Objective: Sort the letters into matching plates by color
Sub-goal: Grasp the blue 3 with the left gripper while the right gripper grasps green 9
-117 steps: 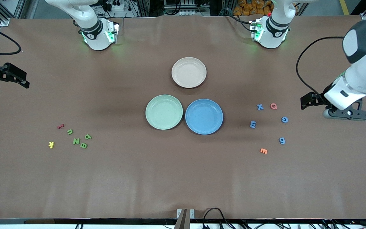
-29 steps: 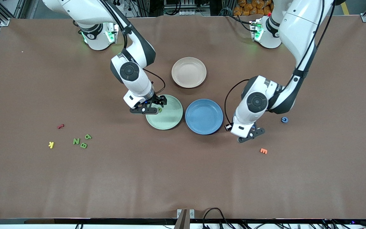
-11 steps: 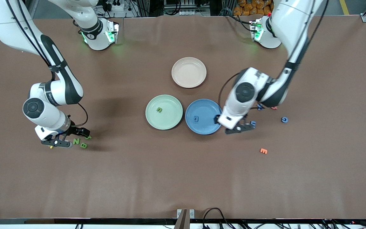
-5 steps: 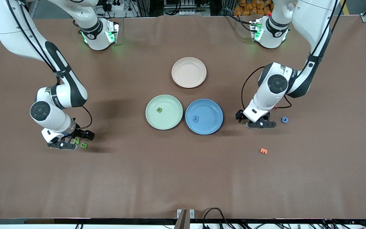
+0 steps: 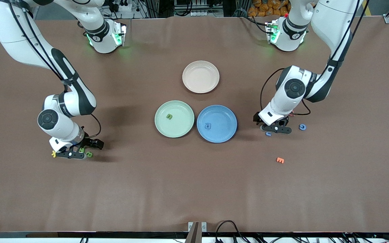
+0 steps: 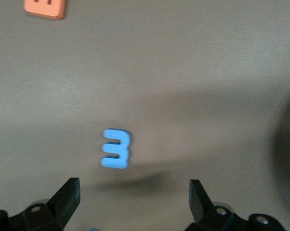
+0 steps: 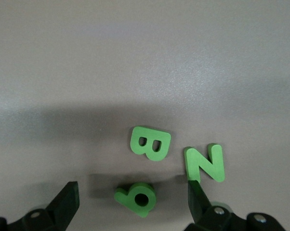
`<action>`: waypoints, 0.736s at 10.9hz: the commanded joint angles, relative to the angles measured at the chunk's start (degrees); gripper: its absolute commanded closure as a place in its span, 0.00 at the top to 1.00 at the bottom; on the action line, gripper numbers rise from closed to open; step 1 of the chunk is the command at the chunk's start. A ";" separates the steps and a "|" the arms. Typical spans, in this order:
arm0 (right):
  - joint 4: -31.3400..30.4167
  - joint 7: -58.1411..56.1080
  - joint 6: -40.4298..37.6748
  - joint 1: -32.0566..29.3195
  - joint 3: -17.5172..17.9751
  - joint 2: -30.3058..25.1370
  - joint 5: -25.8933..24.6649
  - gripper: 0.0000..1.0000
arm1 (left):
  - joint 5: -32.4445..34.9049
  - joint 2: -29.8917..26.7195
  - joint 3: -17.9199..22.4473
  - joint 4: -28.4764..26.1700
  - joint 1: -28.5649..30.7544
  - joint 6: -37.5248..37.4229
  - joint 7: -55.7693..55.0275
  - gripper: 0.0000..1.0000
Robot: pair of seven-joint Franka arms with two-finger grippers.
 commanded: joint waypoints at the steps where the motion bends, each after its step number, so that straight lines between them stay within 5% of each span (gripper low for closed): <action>1: -0.21 1.10 0.46 -0.25 0.48 0.22 -1.42 0.96 | 3.67 1.57 -0.38 -0.78 1.87 3.13 1.04 1.00; 3: -0.30 1.01 0.81 -0.34 0.48 0.30 -1.50 0.53 | 4.02 3.86 -0.38 -0.69 2.30 6.38 1.13 1.00; 8: -0.38 1.01 0.90 -0.42 0.48 0.22 -2.56 0.10 | 7.62 6.23 -0.38 1.15 4.15 7.98 1.13 1.00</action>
